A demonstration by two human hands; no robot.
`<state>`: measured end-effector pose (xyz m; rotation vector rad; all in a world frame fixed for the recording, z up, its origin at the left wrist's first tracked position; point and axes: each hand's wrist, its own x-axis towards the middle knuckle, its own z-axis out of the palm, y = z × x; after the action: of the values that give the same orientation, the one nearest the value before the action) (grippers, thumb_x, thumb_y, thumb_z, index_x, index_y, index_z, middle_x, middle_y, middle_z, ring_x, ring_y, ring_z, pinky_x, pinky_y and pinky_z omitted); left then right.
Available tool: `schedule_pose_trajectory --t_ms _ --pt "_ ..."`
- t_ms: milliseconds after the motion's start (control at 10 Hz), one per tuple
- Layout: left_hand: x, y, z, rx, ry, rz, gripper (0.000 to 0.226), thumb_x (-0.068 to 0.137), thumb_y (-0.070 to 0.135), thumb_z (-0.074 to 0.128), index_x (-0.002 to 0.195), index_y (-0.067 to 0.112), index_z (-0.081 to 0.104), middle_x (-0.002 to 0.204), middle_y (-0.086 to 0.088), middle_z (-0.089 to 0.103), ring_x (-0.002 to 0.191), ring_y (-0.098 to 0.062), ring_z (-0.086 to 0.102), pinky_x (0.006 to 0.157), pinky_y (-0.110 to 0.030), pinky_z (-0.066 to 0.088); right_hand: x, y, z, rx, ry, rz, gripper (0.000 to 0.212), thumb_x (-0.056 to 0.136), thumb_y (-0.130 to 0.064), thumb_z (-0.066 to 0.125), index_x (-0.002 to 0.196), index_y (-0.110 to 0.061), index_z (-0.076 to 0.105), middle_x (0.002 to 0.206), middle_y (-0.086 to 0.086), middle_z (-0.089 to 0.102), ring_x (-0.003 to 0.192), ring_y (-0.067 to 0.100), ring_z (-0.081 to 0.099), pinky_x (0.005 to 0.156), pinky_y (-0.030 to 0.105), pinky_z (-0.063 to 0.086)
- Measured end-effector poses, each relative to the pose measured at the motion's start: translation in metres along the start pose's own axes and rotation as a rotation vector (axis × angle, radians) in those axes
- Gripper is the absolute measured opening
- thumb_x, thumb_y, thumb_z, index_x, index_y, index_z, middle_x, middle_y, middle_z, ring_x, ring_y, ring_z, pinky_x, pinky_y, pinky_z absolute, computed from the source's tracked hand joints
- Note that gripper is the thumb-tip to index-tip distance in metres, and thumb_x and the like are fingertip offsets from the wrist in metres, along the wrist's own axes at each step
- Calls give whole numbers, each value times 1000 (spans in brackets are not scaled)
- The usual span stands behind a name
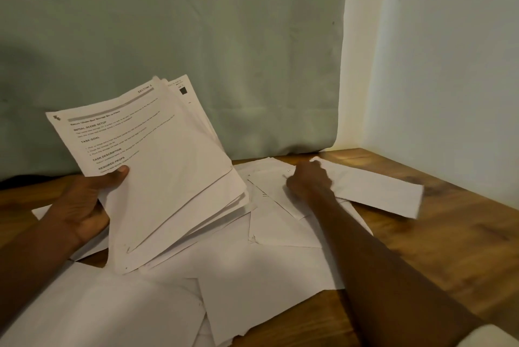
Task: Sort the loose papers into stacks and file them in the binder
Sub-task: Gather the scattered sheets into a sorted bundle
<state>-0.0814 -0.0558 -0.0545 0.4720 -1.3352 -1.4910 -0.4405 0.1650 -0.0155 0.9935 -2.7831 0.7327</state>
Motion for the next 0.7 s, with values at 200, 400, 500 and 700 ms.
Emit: schedule_pose_trajectory --t_ms 200,400,500,700 --pt "-1 1 -3 -29 39 -11 53 86 27 81 136 21 63 142 -9 61 131 -29 59 110 -53 44 -2 -31 -11 396 149 -156 13 85 -8 64 95 -7 71 97 11 71 93 31 67 82 36 54" --pt "-9 11 1 -25 83 22 46 93 15 69 138 17 59 144 -12 58 132 -30 57 111 -50 44 -8 5 -12 -169 -143 30 46 94 -36 58 136 -19 54 143 10 53 132 35 49 108 49 40" --pt "-14 16 8 -46 50 9 33 93 15 68 125 22 66 140 -9 61 134 -30 55 110 -49 46 -12 -11 -12 -83 -121 -150 28 93 -26 57 116 -11 63 119 10 65 107 31 63 93 42 52" --pt "-28 28 24 -63 48 40 49 100 0 52 146 15 53 148 -11 54 121 -22 58 93 -34 56 -5 -27 -19 481 -84 -46 10 90 -3 62 96 4 64 96 20 70 73 32 68 67 37 59"
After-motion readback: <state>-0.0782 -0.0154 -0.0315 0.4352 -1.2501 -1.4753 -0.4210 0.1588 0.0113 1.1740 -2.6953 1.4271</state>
